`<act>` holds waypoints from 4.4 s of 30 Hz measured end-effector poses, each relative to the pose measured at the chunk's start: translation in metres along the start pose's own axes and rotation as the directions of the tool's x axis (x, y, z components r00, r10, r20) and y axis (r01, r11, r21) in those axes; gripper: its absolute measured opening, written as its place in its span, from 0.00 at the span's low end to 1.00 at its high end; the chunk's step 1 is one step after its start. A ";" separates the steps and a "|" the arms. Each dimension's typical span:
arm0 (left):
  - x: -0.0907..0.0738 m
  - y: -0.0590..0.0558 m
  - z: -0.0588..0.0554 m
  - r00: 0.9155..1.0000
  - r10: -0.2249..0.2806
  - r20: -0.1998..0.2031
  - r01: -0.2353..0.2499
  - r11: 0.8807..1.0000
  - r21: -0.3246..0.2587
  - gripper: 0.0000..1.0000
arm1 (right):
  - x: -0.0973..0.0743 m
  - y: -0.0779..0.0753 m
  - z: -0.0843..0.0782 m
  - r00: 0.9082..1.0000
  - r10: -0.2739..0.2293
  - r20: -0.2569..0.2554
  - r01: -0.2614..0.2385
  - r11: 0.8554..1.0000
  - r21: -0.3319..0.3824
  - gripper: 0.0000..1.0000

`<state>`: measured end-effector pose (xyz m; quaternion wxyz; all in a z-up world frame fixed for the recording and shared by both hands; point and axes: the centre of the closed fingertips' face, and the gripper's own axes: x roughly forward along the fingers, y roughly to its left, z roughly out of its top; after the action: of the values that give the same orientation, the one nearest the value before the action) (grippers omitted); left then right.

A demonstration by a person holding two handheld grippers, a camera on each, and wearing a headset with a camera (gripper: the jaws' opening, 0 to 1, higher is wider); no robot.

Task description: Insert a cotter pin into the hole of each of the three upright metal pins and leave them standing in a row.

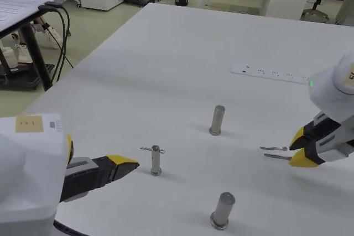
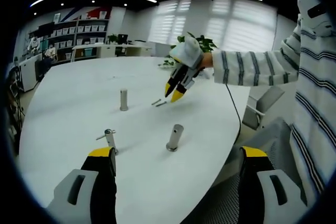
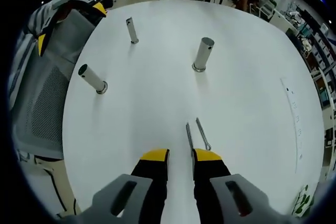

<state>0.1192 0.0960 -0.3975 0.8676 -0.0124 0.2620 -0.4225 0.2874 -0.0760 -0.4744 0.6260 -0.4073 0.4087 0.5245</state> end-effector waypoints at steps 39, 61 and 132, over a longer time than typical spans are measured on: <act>0.000 -0.002 -0.006 1.000 -0.001 0.010 0.001 1.000 -0.031 0.93 | 0.025 -0.011 -0.007 0.994 0.036 -0.107 -0.047 0.993 -0.105 0.00; -0.006 0.007 0.008 0.998 0.021 0.051 -0.019 0.999 -0.050 0.89 | -0.023 -0.017 0.019 0.990 -0.139 0.024 0.141 0.981 -0.133 0.00; 0.068 -0.021 0.041 0.982 -0.186 -0.033 0.179 0.973 -0.144 0.00 | -0.058 0.138 0.110 0.879 -0.266 0.396 0.356 0.918 -0.173 0.00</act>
<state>0.1574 0.0240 -0.3873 0.8156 -0.0876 0.3090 -0.4812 0.1534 0.0248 -0.3940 0.7132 -0.4364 0.1475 0.5283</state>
